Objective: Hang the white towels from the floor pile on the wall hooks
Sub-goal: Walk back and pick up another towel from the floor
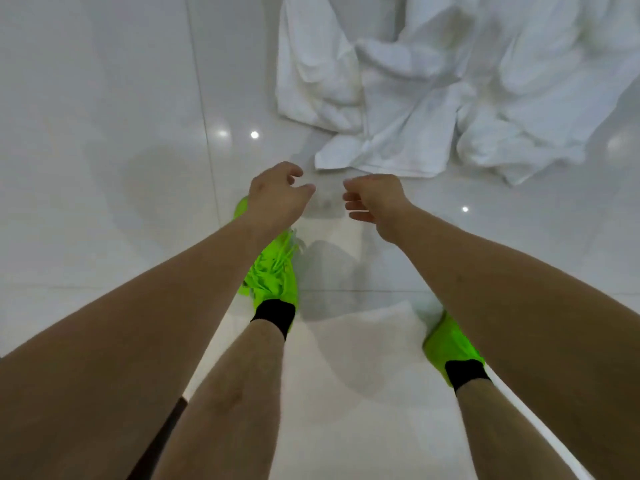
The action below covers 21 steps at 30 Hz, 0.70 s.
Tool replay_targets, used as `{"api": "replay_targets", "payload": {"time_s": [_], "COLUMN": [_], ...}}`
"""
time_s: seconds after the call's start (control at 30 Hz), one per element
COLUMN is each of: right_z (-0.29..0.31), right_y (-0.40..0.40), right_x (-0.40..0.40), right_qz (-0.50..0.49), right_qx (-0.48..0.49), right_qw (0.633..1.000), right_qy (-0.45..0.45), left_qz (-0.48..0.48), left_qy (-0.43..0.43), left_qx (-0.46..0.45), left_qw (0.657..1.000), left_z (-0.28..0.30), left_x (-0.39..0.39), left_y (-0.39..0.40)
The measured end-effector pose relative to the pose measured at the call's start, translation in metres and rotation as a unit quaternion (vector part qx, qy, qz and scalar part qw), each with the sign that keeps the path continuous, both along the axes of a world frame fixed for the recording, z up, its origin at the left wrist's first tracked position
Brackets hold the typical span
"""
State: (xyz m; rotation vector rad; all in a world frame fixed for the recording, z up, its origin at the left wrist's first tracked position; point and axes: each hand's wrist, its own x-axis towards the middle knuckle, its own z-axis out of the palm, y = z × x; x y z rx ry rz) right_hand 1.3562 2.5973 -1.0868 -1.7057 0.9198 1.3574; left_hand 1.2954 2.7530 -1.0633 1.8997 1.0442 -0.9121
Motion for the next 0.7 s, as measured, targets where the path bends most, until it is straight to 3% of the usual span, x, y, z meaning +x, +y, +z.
{"api": "replay_targets", "payload": {"time_s": [0.13,0.3,0.53,0.7], "right_z": [-0.038,-0.061,-0.055,-0.007], "right_y": [0.021,0.036,0.038,0.025], "right_x": [-0.015,-0.026,-0.031,-0.029], "right_qz": [-0.215,-0.33,-0.337,-0.323], "right_qx": [0.066,0.084,0.042,0.014], "right_qw": [0.97,0.935,0.937,0.944], "right_qy": [0.095,0.102,0.078,0.063], "left_qz": [0.07,0.084,0.061,0.031], "left_qy": [0.024,0.038,0.037,0.023], "left_qx": [-0.002,-0.004,-0.011,-0.018], "left_qw": [0.997,0.996,0.997,0.999], "left_z": [-0.033,-0.045,-0.036,0.008], "left_x": [-0.007,-0.02,-0.016,0.0], "left_y": [0.005,0.005,0.002,-0.007]}}
